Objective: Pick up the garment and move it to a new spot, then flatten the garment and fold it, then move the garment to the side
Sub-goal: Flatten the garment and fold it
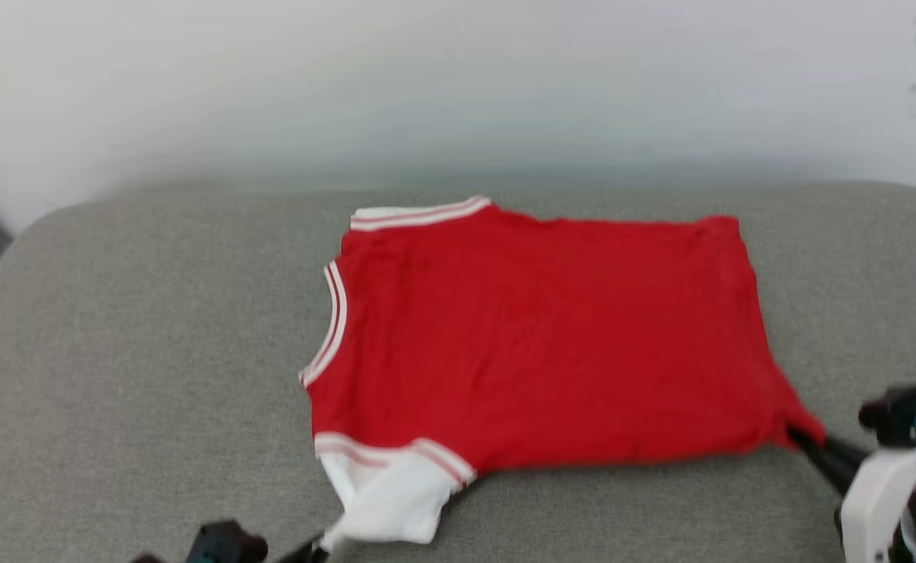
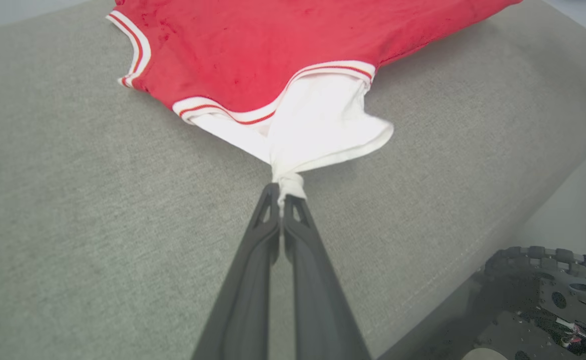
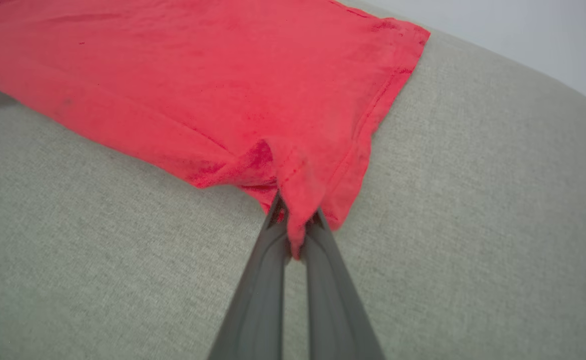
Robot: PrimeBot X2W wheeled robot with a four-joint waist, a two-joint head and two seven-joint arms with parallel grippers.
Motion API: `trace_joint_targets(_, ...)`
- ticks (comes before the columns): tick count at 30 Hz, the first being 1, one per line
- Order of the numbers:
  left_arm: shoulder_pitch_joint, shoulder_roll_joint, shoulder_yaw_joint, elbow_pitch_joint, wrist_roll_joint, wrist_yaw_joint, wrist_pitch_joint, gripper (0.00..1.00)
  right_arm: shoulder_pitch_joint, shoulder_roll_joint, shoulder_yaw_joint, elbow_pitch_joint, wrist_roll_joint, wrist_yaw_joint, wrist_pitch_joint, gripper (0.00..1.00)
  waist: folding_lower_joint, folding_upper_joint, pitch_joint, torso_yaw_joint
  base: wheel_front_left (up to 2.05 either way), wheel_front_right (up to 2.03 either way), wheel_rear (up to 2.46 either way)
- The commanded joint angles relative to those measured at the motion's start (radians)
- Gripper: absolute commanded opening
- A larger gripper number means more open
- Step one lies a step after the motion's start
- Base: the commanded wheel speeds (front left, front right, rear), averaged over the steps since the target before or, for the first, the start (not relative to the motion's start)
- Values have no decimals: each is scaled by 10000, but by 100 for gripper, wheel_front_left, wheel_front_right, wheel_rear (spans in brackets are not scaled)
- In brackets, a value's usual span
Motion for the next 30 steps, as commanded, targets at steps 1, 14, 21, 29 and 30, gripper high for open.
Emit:
trace_joint_targets(1,409,69,-164,-151,-104,131,52,0,624,-136,6,-174,52,-9,38,0,4,0,-382,22,0,0,0)
trace_joint_targets(14,2238,127,-864,-741,-1126,463,373,0,3556,-551,-1141,-1191,-89,-7,153,0,4,0,-917,141,0,0,0)
trace_joint_targets(21,1521,72,-623,-622,-640,420,202,0,4094,-324,-2088,-1687,-312,-7,555,0,4,0,-938,212,0,0,0)
trace_joint_targets(29,-32,-70,-232,-155,-129,-156,424,0,3837,-202,-3128,-2251,-657,-7,999,0,4,0,-672,125,0,0,0)
trace_joint_targets(30,-308,-74,-177,-45,-5,-230,482,0,3765,-189,-3281,-2330,-689,-7,1066,0,4,0,-600,82,0,0,0)
